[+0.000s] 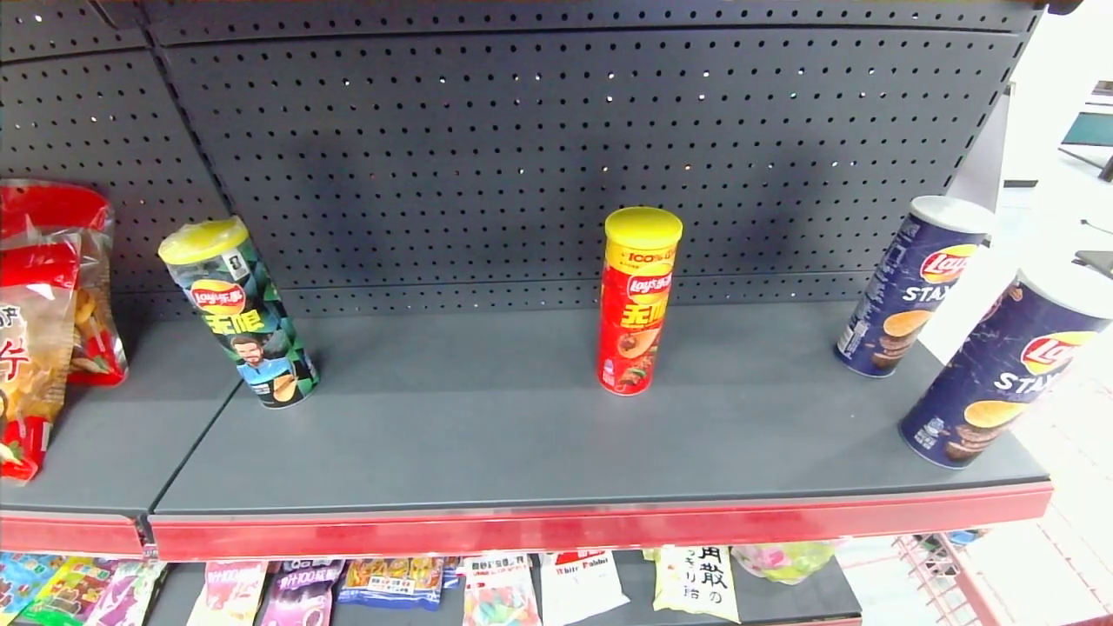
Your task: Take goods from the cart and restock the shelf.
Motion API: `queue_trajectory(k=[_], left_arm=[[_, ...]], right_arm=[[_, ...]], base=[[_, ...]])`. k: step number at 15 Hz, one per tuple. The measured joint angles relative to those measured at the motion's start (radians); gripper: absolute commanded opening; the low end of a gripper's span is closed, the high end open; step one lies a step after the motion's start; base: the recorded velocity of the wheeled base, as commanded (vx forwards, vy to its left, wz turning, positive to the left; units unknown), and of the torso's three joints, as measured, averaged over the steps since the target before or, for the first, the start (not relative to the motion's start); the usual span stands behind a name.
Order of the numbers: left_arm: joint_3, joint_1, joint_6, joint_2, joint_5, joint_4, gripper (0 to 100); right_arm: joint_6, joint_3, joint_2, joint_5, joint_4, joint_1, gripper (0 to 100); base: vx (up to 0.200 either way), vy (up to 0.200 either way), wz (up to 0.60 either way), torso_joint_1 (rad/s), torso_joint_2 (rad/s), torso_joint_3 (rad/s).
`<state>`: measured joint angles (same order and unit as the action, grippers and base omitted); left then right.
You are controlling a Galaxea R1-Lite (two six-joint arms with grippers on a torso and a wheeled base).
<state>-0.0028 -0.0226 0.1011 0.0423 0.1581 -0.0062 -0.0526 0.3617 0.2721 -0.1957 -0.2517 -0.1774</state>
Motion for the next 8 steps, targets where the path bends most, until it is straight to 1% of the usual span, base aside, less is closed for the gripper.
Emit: queue_trajectory(k=[1, 2, 3, 4, 5, 6, 7, 8], left_arm=[[-0.008, -0.003, -0.022, 0.006, 0.006, 0.001, 100], [-0.037, -0.006, -0.056, 0.02, 0.012, 0.0, 100], [-0.088, -0.01, -0.096, 0.052, 0.02, -0.002, 100], [-0.169, -0.016, -0.131, 0.113, 0.033, -0.01, 100], [-0.245, -0.024, -0.145, 0.188, 0.058, -0.022, 100], [-0.332, -0.053, -0.136, 0.305, 0.109, -0.04, 100], [-0.402, -0.084, -0.121, 0.426, 0.153, -0.06, 100], [-0.45, -0.112, -0.105, 0.526, 0.184, -0.077, 100]], right_arm=[[0.0, -0.006, -0.005, 0.0, 0.0, -0.001, 0], [-0.002, -0.018, -0.011, -0.001, -0.002, -0.001, 0], [-0.003, -0.028, -0.017, 0.001, 0.001, -0.001, 0], [-0.003, -0.036, -0.022, 0.002, -0.003, 0.001, 0], [-0.004, -0.04, -0.025, 0.002, 0.0, 0.002, 0], [-0.004, -0.044, -0.028, 0.002, -0.001, 0.003, 0], [-0.004, -0.047, -0.031, 0.002, 0.0, 0.003, 0], [-0.004, -0.049, -0.033, 0.003, 0.0, 0.003, 0]], base=[[0.0, 0.0, 0.0, 0.0, 0.0, 0.0], [0.0, 0.0, 0.0, 0.0, 0.0, 0.0], [0.0, 0.0, 0.0, 0.0, 0.0, 0.0], [0.0, 0.0, 0.0, 0.0, 0.0, 0.0], [0.0, 0.0, 0.0, 0.0, 0.0, 0.0], [0.0, 0.0, 0.0, 0.0, 0.0, 0.0], [0.0, 0.0, 0.0, 0.0, 0.0, 0.0], [0.0, 0.0, 0.0, 0.0, 0.0, 0.0]])
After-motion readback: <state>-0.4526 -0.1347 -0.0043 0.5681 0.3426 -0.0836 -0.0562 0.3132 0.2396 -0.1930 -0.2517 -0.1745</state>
